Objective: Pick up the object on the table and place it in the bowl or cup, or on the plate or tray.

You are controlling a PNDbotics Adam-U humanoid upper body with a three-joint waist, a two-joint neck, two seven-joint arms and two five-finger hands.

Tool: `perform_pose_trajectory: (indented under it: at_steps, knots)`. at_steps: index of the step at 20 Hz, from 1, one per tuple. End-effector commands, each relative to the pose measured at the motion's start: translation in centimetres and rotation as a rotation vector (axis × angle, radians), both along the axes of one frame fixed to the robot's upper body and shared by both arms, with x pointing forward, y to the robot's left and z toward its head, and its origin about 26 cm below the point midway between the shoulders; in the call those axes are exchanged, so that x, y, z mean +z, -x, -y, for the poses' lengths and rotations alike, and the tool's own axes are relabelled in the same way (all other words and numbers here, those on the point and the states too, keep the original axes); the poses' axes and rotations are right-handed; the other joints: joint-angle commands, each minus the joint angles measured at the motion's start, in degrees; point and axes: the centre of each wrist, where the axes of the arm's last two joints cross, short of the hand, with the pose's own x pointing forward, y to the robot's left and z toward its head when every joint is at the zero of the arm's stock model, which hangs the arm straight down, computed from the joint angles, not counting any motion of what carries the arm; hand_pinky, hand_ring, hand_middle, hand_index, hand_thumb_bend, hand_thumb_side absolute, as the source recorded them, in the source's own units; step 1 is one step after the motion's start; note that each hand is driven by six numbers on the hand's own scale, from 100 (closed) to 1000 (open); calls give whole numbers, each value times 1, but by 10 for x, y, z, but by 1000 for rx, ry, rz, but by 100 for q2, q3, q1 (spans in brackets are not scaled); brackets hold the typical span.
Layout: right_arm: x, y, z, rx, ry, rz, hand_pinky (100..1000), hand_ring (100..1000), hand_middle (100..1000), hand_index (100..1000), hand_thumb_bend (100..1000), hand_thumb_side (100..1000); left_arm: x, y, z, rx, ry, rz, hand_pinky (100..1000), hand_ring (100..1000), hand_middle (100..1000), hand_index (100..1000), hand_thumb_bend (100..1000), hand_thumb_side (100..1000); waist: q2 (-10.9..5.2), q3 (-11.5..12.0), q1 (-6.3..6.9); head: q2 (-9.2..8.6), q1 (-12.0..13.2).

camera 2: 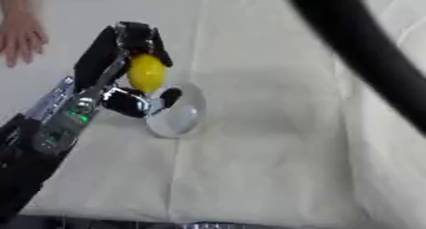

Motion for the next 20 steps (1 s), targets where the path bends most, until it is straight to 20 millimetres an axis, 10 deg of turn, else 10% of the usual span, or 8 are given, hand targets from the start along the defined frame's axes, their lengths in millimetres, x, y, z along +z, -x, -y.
perform_pose_trajectory:
  at_steps: [1, 8, 13, 20]
  knots:
    - [6, 1, 2, -6, 10, 16, 412, 564, 611, 644, 100, 937, 3, -1, -9, 11, -20, 2, 100, 366, 387, 432, 227, 714, -87, 10, -20, -27, -64]
    - [6, 1, 2, -5, 9, 15, 411, 564, 612, 645, 100, 940, 0, -2, -11, 27, -35, -21, 200, 449, 469, 533, 259, 727, -72, 14, -22, -27, -75]
    - [6, 1, 2, -2, 2, 12, 410, 564, 612, 645, 100, 939, -3, -3, -13, 45, -72, -46, 460, 640, 672, 785, 433, 816, -74, 18, -12, -27, -113]
    - [6, 1, 2, -2, 0, 11, 410, 564, 612, 645, 100, 939, -1, -3, -13, 57, -99, -63, 502, 669, 703, 814, 468, 815, -80, 15, 1, -27, -161]
